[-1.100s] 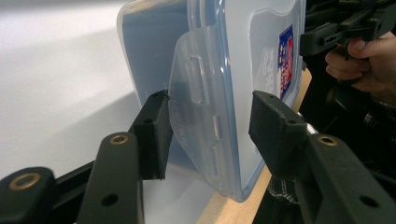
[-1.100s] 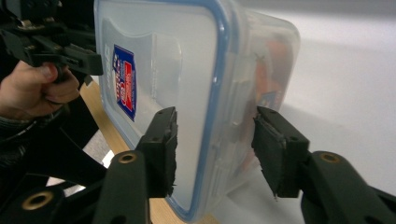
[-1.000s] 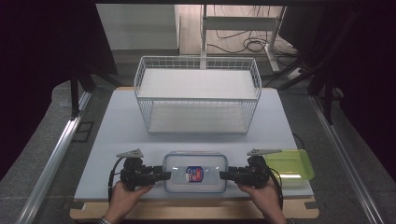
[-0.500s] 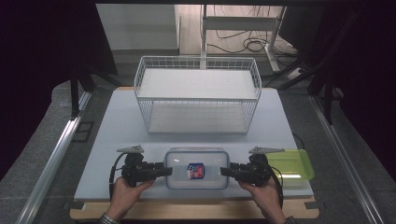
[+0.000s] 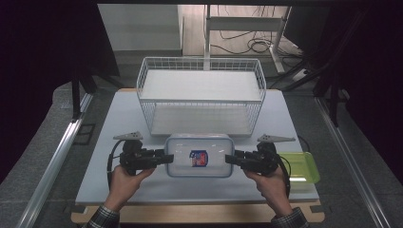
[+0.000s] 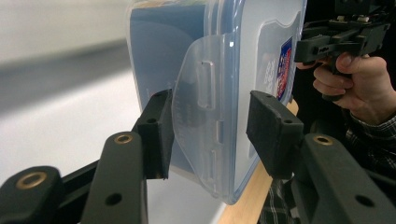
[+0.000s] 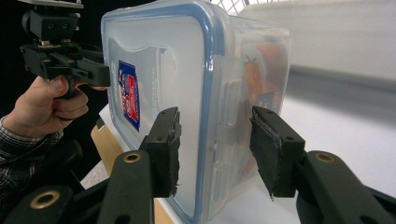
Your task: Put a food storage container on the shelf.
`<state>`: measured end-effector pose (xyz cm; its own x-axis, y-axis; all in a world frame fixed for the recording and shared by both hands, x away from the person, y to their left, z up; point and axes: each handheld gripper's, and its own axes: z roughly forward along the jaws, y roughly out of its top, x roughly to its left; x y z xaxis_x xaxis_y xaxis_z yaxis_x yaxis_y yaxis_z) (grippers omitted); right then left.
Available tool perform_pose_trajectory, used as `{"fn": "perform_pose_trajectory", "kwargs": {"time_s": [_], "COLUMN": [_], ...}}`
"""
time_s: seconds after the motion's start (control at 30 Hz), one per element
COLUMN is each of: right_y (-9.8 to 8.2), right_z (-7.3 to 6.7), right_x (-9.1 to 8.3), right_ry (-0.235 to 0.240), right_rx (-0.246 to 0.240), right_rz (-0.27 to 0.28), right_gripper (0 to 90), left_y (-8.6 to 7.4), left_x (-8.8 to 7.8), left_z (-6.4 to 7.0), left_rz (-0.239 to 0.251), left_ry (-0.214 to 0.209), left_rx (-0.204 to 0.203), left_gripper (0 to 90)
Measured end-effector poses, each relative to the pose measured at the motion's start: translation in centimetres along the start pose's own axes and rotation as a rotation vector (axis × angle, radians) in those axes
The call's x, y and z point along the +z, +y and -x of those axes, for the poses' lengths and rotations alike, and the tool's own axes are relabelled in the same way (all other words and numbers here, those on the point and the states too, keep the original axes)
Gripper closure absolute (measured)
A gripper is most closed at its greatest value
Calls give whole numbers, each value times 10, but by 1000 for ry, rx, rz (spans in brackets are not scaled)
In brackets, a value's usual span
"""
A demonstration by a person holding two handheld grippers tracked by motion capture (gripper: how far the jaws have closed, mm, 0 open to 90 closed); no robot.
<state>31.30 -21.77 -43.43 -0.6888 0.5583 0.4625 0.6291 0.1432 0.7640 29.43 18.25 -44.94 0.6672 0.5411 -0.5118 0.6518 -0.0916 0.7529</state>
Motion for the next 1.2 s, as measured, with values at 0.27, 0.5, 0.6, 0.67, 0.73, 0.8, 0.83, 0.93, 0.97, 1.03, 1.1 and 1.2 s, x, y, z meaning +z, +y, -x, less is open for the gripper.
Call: {"fn": "perform_pose_trajectory", "kwargs": {"time_s": [0.27,0.5,0.6,0.67,0.73,0.8,0.83,0.93,0.97,1.03,1.1,1.2], "right_y": [33,60,72,82,91,99,103,116,120,128,134,142], "right_z": [-1,-3,-3,-3,-3,-2,-2,-1,0,2,4,7], "right_x": [-5,-4,-4,-5,-6,-6,-6,-7,-7,-7,-7,-6], "right_ry": [-10,-14,-11,-8,-8,-9,-9,-13,-12,-13,-10,-10], "right_rx": [-18,-25,-31,-30,-30,-34,-34,-38,-40,-36,-30,-23], "right_rz": [26,44,56,64,70,75,80,94,100,105,108,107], "right_gripper": [545,545,545,545,545,545,545,544,545,544,544,544], "left_y": [31,60,73,81,90,98,103,116,120,127,134,146], "left_x": [-4,-13,-16,-18,-19,-20,-21,-22,-22,-22,-22,-22], "left_z": [-5,-7,-6,-6,-7,-8,-9,-11,-12,-14,-16,-19], "left_rz": [22,43,49,53,57,60,62,65,68,76,82,77], "left_ry": [-14,-6,-3,1,3,4,2,0,-3,-12,-17,-13], "left_rx": [20,31,34,37,41,43,42,47,45,35,32,35], "left_gripper": [525,525,525,525,525,525,525,525,526,528,533,533]}}
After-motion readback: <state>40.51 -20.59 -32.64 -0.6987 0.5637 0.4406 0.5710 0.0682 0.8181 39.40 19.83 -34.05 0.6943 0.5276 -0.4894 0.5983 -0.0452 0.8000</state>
